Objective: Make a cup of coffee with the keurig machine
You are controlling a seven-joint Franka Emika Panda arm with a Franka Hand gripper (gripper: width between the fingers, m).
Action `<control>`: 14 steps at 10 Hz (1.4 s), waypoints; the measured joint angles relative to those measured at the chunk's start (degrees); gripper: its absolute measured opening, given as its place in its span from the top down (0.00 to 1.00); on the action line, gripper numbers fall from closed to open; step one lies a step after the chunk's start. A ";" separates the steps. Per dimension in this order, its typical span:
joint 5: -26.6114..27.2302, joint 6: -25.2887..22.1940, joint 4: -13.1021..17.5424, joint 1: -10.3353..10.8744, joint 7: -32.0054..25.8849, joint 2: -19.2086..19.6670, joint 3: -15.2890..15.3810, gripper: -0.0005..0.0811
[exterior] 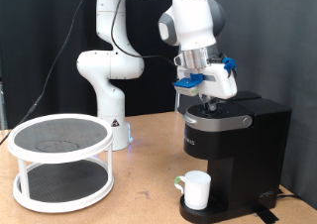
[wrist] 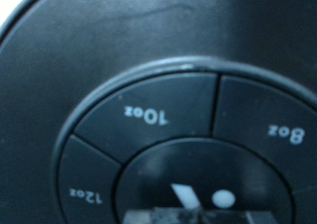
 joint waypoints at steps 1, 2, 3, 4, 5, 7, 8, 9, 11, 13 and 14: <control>0.00 -0.07 0.00 -0.05 0.20 0.03 -0.02 0.99; 0.00 -0.62 0.10 -0.19 0.74 0.11 -0.10 0.99; 0.14 -1.91 0.46 -0.36 1.42 0.32 -0.40 0.99; 0.70 -3.60 1.12 -0.74 2.06 0.79 -0.62 0.99; 1.45 -5.29 2.16 -1.12 2.84 1.66 -0.88 0.99; 3.40 -9.33 4.64 -1.84 4.97 3.77 -1.46 0.99; 4.99 -11.05 5.75 -2.18 5.70 4.75 -1.87 0.99; 6.81 -12.91 6.85 -2.58 5.74 5.82 -2.34 0.99; 8.24 -17.02 9.33 -3.14 5.60 7.95 -2.91 0.99; 8.25 -18.54 10.49 -3.25 5.29 8.94 -3.03 0.99; 8.25 -18.65 10.63 -3.24 4.99 9.08 -3.05 0.99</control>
